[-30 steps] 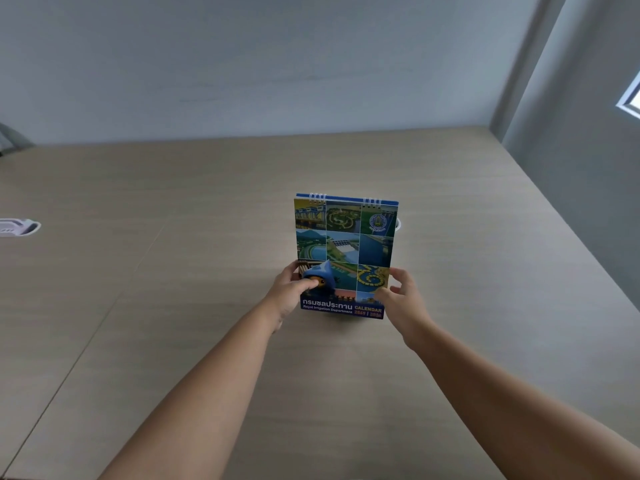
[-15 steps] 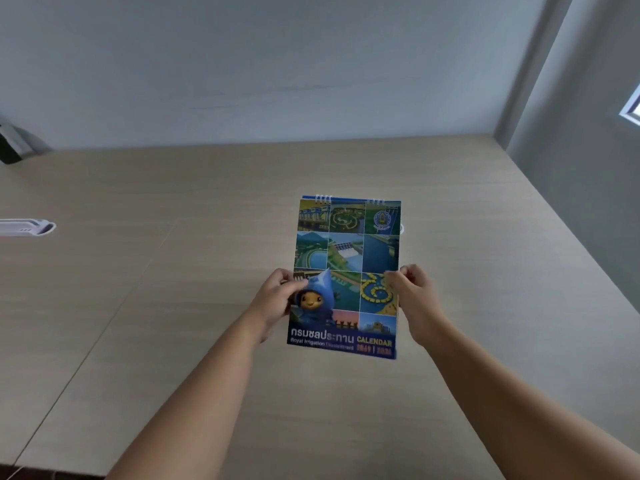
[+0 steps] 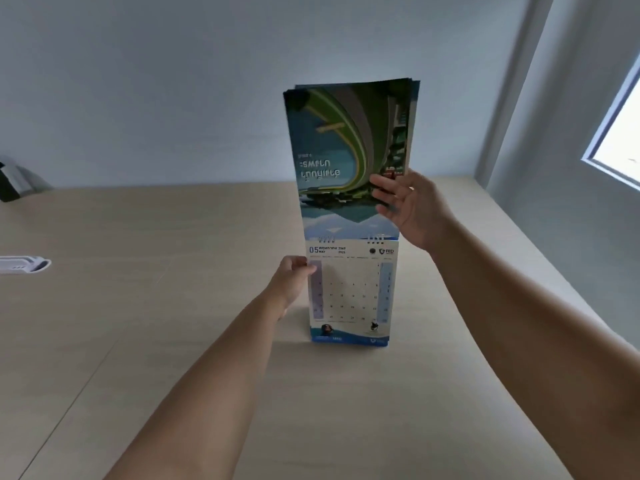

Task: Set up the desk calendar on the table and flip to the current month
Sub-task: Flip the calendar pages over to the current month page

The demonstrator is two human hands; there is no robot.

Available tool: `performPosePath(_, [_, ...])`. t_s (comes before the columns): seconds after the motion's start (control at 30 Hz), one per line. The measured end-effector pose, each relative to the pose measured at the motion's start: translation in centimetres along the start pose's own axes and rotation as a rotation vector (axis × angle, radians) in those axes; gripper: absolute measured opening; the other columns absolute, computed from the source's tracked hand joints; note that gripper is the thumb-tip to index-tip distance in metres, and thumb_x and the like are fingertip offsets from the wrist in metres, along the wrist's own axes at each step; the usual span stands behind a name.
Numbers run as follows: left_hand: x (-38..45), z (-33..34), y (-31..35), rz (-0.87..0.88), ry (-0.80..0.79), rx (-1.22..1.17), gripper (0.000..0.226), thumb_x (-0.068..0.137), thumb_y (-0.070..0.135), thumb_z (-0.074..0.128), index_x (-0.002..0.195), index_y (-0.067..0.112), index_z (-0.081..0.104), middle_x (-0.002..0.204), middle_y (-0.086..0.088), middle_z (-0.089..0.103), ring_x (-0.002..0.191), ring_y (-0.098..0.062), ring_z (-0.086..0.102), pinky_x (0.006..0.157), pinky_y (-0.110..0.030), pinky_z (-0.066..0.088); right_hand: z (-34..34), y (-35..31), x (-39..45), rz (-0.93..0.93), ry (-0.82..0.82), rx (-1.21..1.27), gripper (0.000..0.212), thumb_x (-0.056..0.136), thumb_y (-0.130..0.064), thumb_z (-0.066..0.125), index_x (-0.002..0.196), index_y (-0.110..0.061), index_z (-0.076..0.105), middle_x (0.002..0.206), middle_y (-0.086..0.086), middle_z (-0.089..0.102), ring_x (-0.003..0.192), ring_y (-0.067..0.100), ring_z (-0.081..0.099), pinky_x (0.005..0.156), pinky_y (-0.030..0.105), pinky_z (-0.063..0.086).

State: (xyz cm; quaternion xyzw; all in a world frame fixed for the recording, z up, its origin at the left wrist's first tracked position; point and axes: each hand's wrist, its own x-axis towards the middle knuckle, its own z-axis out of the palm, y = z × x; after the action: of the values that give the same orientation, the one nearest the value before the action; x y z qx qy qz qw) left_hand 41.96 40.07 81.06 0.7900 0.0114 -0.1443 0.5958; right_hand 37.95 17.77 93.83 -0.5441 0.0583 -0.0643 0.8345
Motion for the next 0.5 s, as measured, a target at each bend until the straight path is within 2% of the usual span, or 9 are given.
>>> performPosePath(0.07, [0.3, -0.2, -0.1, -0.036, -0.006, -0.003, 0.038, 0.091, 0.032, 0.058, 0.123, 0.014, 0.048, 0.121, -0.005, 0.059, 0.112, -0.023, 0.053, 0.096, -0.039, 0.040, 0.1, 0.2, 1.3, -0.033, 0.051, -0.117, 0.015, 0.092, -0.014, 0.041, 0.102, -0.018, 0.052, 0.106, 0.006, 0.065, 0.088, 0.020, 0.056, 0.073, 0.033, 0.042])
performPosePath(0.13, [0.6, -0.1, 0.1, -0.067, -0.027, -0.059, 0.038, 0.090, 0.033, 0.057, 0.122, 0.015, 0.050, 0.122, -0.004, 0.061, 0.114, -0.023, 0.054, 0.099, -0.040, 0.040, -0.7, 1.6, 2.1, -0.025, 0.168, -0.273, 0.024, 0.091, -0.011, 0.046, 0.112, -0.019, 0.053, 0.099, 0.009, 0.060, 0.078, 0.019, 0.053, 0.063, 0.028, 0.039])
performPosePath(0.2, [0.8, 0.4, 0.2, -0.086, -0.047, -0.121, 0.034, 0.090, 0.033, 0.054, 0.119, 0.016, 0.054, 0.115, 0.001, 0.063, 0.110, -0.019, 0.055, 0.100, -0.041, 0.038, -2.3, 4.0, 2.0, -0.016, 0.317, -0.491, 0.041, 0.087, -0.024, 0.050, 0.127, -0.019, 0.052, 0.108, 0.010, 0.056, 0.090, 0.023, 0.055, 0.067, 0.029, 0.043])
performPosePath(0.27, [0.7, 1.1, 0.0, -0.095, -0.065, -0.147, 0.025, 0.093, 0.034, 0.048, 0.110, 0.019, 0.059, 0.103, 0.005, 0.064, 0.104, -0.017, 0.056, 0.097, -0.039, 0.036, -4.0, 6.6, 0.5, 0.062, 0.359, -0.573, 0.028, 0.082, -0.041, 0.045, 0.099, -0.023, 0.058, 0.100, 0.008, 0.055, 0.096, 0.023, 0.052, 0.071, 0.033, 0.041])
performPosePath(0.3, [0.8, 1.5, -0.2, -0.104, -0.071, -0.164, 0.024, 0.095, 0.035, 0.045, 0.104, 0.020, 0.061, 0.099, 0.005, 0.064, 0.103, -0.018, 0.056, 0.095, -0.038, 0.035, -4.2, 7.9, -0.6, 0.130, 0.325, -0.528, 0.028, 0.089, -0.041, 0.038, 0.093, -0.020, 0.056, 0.094, 0.005, 0.056, 0.093, 0.021, 0.050, 0.075, 0.035, 0.039])
performPosePath(0.33, [0.8, 2.0, -0.4, -0.113, -0.074, -0.187, 0.025, 0.096, 0.035, 0.042, 0.098, 0.022, 0.063, 0.096, 0.005, 0.064, 0.102, -0.019, 0.056, 0.093, -0.038, 0.035, -4.8, 9.2, -1.5, 0.184, 0.283, -0.480, 0.035, 0.097, -0.039, 0.030, 0.099, -0.016, 0.056, 0.096, 0.002, 0.057, 0.094, 0.019, 0.050, 0.083, 0.037, 0.037])
performPosePath(0.4, [0.7, 2.6, -0.7, -0.111, -0.097, -0.233, 0.031, 0.097, 0.036, 0.037, 0.090, 0.022, 0.064, 0.091, 0.003, 0.065, 0.095, -0.018, 0.057, 0.090, -0.037, 0.035, -5.9, 12.2, -2.9, 0.220, 0.246, -0.435, 0.054, 0.100, -0.042, 0.022, 0.131, -0.009, 0.050, 0.123, 0.002, 0.056, 0.114, 0.020, 0.049, 0.097, 0.039, 0.032])
performPosePath(0.43, [0.7, 2.7, -0.7, -0.101, -0.115, -0.254, 0.033, 0.097, 0.036, 0.036, 0.088, 0.022, 0.065, 0.089, 0.002, 0.066, 0.090, -0.018, 0.057, 0.088, -0.037, 0.036, -6.0, 13.2, -3.4, 0.204, 0.250, -0.413, 0.055, 0.099, -0.044, 0.023, 0.141, -0.013, 0.043, 0.134, 0.004, 0.053, 0.124, 0.023, 0.048, 0.097, 0.039, 0.033])
performPosePath(0.5, [0.9, 2.9, -0.7, -0.079, -0.135, -0.288, 0.037, 0.097, 0.038, 0.033, 0.091, 0.023, 0.066, 0.090, 0.002, 0.067, 0.088, -0.017, 0.058, 0.089, -0.038, 0.038, -6.3, 14.6, -3.8, 0.182, 0.266, -0.401, 0.048, 0.100, -0.033, 0.033, 0.147, -0.021, 0.035, 0.137, 0.004, 0.052, 0.126, 0.025, 0.049, 0.091, 0.038, 0.038])
